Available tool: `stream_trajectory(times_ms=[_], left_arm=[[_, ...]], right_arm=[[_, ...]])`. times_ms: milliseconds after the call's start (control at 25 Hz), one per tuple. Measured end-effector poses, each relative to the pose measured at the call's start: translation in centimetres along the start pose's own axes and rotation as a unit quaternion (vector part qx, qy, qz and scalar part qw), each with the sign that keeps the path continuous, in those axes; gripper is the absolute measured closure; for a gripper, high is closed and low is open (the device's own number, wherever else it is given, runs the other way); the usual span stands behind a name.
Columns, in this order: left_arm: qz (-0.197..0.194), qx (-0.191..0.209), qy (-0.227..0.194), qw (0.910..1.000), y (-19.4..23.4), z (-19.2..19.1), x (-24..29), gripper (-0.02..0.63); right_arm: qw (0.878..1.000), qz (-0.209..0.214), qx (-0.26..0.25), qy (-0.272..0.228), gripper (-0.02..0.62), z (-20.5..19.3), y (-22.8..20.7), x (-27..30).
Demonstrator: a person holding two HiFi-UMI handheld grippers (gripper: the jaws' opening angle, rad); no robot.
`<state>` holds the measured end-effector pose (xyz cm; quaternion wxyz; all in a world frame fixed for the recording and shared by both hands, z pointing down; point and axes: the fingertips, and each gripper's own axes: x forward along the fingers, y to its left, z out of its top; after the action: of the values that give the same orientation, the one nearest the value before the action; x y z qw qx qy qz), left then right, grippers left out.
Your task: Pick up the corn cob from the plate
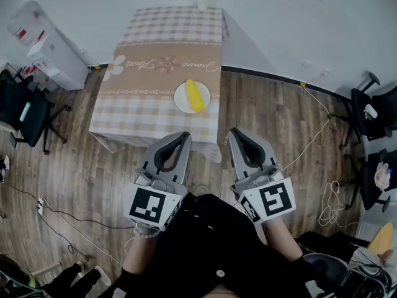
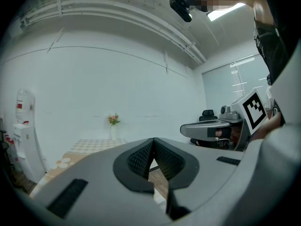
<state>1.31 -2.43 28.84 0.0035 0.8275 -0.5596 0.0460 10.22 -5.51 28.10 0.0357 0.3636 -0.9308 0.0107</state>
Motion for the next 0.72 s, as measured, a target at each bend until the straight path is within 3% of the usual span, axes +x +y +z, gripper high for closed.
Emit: stream_trajectory(times_ms=[720], left_arm=[[-0.005, -0.006, -0.002, 1.0, 0.2, 0.0, 1.9, 0.592]], right_arm=[[1.0, -0.016, -0.001, -0.003, 0.554, 0.0, -1.6, -0.4]])
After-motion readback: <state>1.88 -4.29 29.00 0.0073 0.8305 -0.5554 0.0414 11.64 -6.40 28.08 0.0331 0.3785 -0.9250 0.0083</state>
